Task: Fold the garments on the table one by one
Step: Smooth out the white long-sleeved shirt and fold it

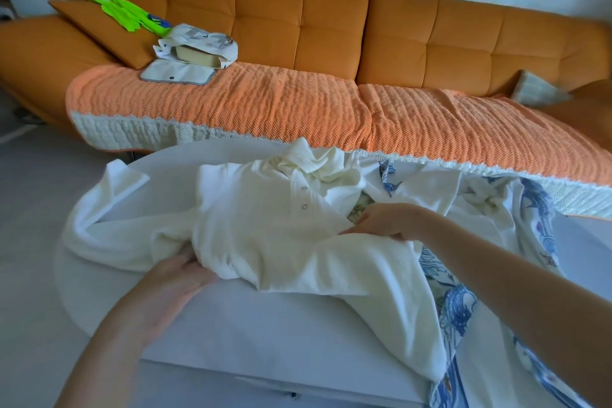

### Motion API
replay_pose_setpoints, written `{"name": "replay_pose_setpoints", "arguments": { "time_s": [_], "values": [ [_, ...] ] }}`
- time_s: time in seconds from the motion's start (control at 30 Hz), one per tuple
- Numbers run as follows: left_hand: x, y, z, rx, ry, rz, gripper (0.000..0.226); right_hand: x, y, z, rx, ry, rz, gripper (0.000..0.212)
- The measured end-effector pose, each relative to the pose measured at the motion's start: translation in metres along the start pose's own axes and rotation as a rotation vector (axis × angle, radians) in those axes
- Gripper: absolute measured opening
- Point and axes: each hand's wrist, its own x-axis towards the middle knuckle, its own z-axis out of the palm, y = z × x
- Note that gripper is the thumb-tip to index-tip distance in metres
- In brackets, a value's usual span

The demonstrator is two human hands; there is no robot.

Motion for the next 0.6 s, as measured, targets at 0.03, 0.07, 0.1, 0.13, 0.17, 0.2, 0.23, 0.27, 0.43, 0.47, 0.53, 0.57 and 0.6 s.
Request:
{"name": "replay_pose_setpoints", "arguments": {
  "time_s": [0.03,0.07,0.1,0.13,0.17,0.2,0.23,0.27,0.43,0.47,0.53,0.57,0.6],
  "values": [
    [0.0,-0.005,-0.002,0.077,-0.009,0.028,0.063,0.002,0.0,0.004,0.025,0.01,-0.013,0.048],
    [-0.001,-0.007,-0.001,0.149,0.062,0.065,0.069,0.002,0.0,0.006,0.048,0.04,-0.043,0.049],
    [0.0,-0.009,0.0,0.228,0.167,0.137,0.069,0.001,0.0,0.008,0.066,0.073,-0.081,0.048],
    [0.0,-0.01,0.001,0.291,0.27,0.199,0.066,-0.003,-0.002,0.01,0.073,0.123,-0.119,0.046],
    [-0.001,-0.008,0.003,0.318,0.347,0.246,0.058,-0.006,-0.002,0.01,0.066,0.207,-0.152,0.044],
    [-0.003,-0.004,0.005,0.339,0.419,0.29,0.047,-0.007,-0.003,0.008,0.062,0.313,-0.18,0.044],
    [-0.005,0.001,0.007,0.383,0.481,0.337,0.033,-0.006,-0.001,0.004,0.06,0.415,-0.203,0.042],
    [-0.008,0.007,0.008,0.438,0.536,0.386,0.021,-0.005,0.001,0.001,0.071,0.504,-0.213,0.039],
    [-0.006,0.045,-0.002,0.321,0.664,0.439,0.018,-0.003,-0.002,-0.01,0.033,0.688,-0.229,0.029],
    [-0.002,0.051,-0.008,0.251,0.666,0.367,0.023,-0.005,-0.003,-0.01,0.006,0.67,-0.219,0.03],
    [0.006,0.047,-0.024,0.222,0.628,0.135,0.032,-0.008,0.001,-0.009,-0.033,0.619,-0.187,0.039],
    [0.006,0.039,-0.029,0.281,0.59,0.02,0.043,-0.009,0.006,-0.009,-0.041,0.61,-0.184,0.04],
    [0.002,0.03,-0.031,0.39,0.553,-0.062,0.059,-0.013,0.012,-0.007,-0.035,0.608,-0.187,0.034]
  ]
}}
